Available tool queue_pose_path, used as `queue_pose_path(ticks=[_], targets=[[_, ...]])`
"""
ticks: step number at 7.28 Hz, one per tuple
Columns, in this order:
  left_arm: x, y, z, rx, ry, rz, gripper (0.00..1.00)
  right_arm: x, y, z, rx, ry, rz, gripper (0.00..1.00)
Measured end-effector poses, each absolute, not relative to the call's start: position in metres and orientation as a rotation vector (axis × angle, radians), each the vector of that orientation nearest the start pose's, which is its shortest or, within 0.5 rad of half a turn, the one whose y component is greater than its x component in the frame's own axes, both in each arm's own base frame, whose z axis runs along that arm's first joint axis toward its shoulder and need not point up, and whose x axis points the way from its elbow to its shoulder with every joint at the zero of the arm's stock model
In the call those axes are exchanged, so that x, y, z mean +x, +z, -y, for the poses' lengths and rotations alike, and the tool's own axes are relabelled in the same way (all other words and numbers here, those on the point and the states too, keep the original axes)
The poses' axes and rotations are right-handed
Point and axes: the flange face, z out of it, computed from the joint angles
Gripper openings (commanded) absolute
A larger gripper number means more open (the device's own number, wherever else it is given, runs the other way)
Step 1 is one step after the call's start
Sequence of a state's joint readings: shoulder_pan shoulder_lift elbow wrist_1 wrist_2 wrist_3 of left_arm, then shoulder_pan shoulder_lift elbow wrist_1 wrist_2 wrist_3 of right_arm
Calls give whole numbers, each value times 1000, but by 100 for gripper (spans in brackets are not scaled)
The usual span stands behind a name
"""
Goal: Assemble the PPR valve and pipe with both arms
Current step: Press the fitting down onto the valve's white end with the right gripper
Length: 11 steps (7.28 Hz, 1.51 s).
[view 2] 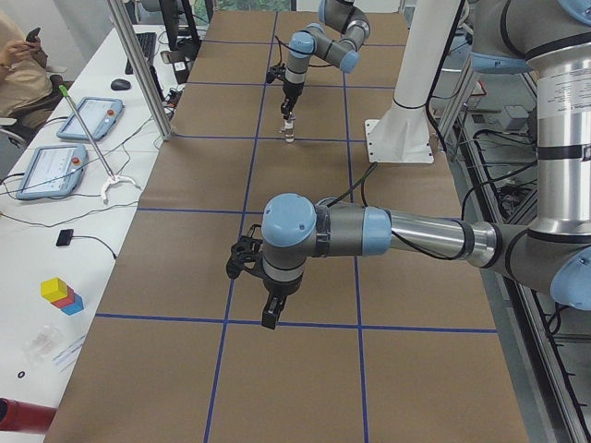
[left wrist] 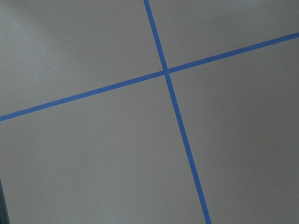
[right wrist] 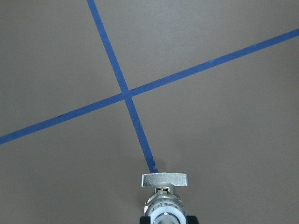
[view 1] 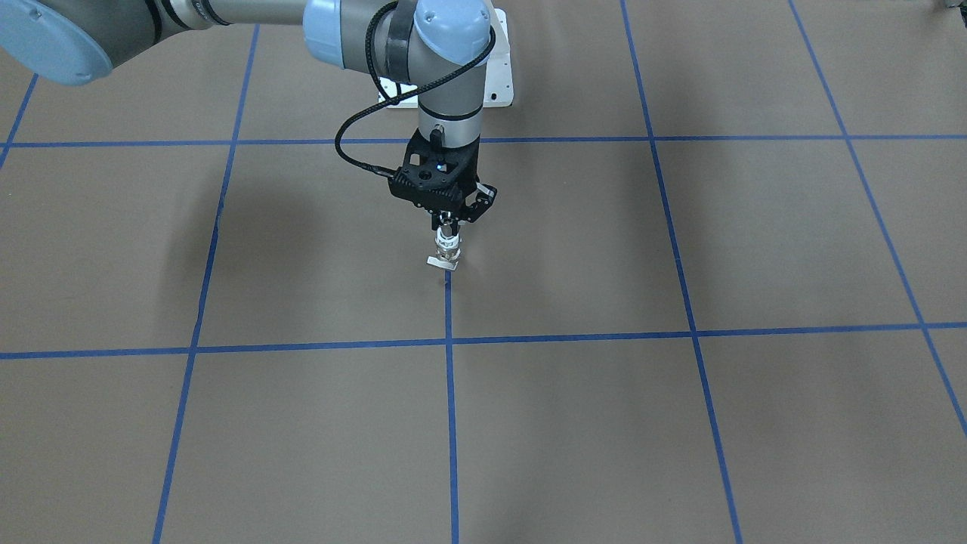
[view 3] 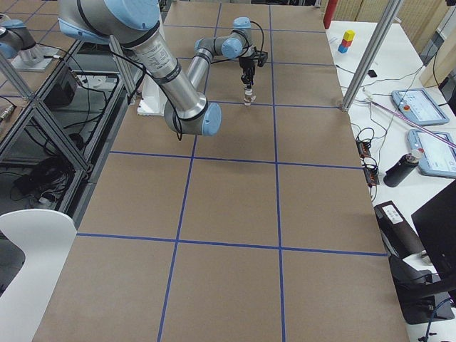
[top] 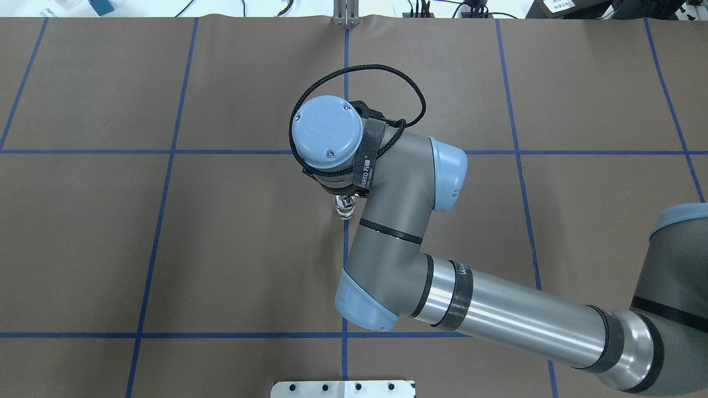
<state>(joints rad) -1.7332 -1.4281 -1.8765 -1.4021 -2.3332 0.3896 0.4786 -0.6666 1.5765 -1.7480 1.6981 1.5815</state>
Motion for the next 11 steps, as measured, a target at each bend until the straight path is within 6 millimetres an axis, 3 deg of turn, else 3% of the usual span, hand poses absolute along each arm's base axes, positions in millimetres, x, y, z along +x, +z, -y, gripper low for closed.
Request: queue_pose_path(ticks=[7,8,9,11], targets=[[-132,592,410,203,214,-737,100,-580,126,437,53,418,747,0],[-132,592,410,203,214,-737,100,-580,126,437,54,418,751,4],[-132,592,410,203,214,-736,100,-580,126,437,55,418,757,18],[-132,591,410,203,214,-736,100,-580,126,437,57,418,763,30]])
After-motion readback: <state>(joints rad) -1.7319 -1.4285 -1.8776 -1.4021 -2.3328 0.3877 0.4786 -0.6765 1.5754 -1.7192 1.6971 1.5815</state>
